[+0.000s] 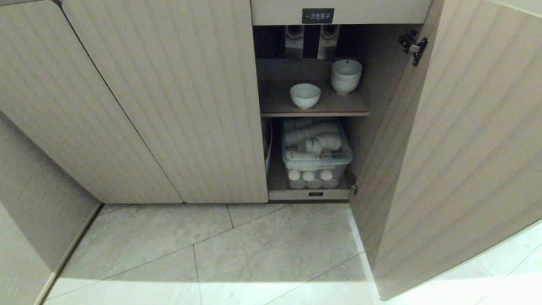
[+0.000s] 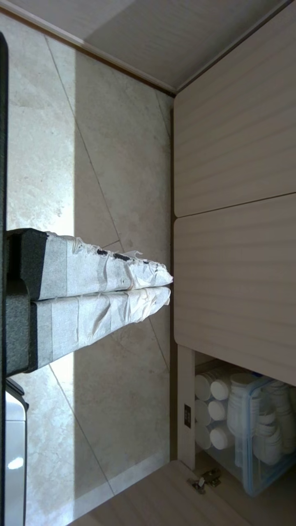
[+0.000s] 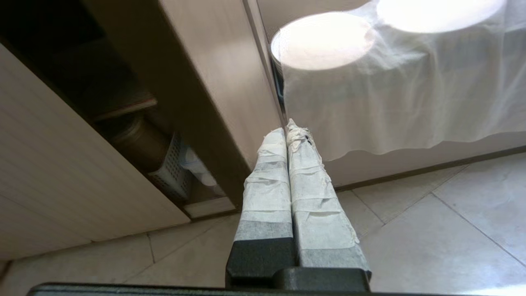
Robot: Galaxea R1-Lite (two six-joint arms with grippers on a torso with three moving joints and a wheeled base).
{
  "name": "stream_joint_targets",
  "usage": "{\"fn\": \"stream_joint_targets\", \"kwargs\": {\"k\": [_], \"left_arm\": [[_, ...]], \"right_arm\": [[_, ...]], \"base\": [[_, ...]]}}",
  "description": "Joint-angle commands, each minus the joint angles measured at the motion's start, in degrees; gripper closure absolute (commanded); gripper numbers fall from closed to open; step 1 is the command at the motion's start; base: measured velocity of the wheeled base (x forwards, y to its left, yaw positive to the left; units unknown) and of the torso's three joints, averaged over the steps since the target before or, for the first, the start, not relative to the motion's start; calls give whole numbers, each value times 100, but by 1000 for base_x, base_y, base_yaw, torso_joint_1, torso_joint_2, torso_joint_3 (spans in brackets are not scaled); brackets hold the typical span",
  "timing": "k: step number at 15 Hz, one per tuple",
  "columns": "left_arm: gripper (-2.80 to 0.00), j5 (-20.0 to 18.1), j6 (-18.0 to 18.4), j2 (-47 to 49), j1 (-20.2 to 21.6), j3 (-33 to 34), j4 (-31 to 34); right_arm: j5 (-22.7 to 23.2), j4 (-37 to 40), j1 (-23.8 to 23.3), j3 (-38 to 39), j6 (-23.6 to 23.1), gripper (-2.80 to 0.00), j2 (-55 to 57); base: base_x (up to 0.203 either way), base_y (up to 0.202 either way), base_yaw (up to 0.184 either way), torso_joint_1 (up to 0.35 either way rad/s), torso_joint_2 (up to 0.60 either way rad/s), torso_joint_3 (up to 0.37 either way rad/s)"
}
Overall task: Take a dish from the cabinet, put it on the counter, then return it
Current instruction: Close the cabinet door
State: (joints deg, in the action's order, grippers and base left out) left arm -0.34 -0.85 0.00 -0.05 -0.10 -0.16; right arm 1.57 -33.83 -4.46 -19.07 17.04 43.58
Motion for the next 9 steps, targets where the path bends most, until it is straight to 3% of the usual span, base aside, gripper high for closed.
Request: {"fn": "stream_joint_targets", "kwargs": {"k": [1, 9], "left_arm": [[0, 1, -3, 0, -2, 1, -2], [0, -1, -3, 0, -4, 1, -2]], "right_arm": [[1, -96, 6, -1, 71, 0, 178], [546, -232, 68, -1, 300, 0, 194]], "base": [[0, 0, 0, 0, 0, 0], [0, 0, 0, 0, 0, 0]]}}
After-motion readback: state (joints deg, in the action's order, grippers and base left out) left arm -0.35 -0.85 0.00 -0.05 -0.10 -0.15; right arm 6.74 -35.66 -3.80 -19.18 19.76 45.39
